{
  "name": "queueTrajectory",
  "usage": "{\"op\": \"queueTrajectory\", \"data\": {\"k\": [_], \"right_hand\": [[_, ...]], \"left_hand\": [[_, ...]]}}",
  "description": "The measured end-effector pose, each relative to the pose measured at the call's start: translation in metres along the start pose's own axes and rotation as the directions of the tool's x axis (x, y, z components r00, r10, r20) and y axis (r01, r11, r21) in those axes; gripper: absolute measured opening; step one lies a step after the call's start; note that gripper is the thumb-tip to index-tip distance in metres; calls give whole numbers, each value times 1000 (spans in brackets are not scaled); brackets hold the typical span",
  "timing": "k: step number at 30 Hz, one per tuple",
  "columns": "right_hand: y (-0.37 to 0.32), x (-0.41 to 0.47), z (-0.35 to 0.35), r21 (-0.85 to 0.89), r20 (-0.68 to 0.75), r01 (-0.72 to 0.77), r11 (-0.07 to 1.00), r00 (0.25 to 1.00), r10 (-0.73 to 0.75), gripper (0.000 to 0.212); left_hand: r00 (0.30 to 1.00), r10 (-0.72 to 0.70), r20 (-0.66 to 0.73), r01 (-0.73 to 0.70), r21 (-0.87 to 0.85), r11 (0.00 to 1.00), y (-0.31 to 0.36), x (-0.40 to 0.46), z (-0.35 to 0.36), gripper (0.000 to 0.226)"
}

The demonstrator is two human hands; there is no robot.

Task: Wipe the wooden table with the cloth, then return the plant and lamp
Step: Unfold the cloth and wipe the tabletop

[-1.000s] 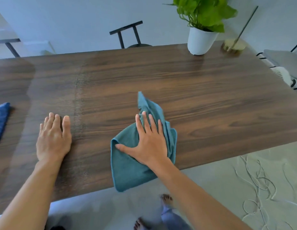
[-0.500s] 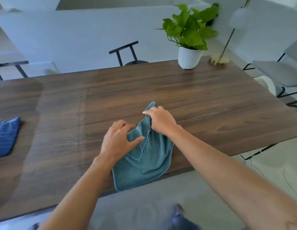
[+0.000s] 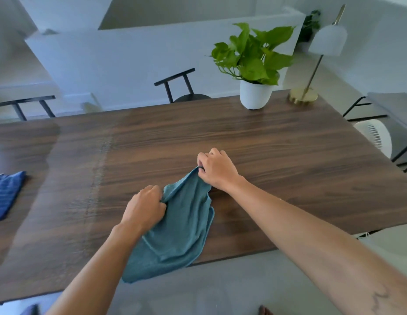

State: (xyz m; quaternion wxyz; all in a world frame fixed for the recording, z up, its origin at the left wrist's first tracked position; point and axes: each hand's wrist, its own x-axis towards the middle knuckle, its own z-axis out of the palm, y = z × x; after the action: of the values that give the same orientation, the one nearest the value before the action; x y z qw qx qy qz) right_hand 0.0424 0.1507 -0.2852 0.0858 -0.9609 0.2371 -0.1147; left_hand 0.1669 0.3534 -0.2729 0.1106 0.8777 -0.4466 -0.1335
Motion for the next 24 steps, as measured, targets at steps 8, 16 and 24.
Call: {"op": "queueTrajectory", "data": {"k": [8,16,24], "right_hand": [[52,-11,-36,330,169,-58,942,986,1,4],[146,-45,-75,312,255,-118,943,966,37,11],[263,-121,-123,193,310,-271,943,929,204,9]], "left_hand": [[973,-193,-128,185,-71,980,41,24,-20,15],[995,-16,-102,11,-45,999,126,34,11,19],[969,183,164,-172,-78,982,250,50,53,18]]}}
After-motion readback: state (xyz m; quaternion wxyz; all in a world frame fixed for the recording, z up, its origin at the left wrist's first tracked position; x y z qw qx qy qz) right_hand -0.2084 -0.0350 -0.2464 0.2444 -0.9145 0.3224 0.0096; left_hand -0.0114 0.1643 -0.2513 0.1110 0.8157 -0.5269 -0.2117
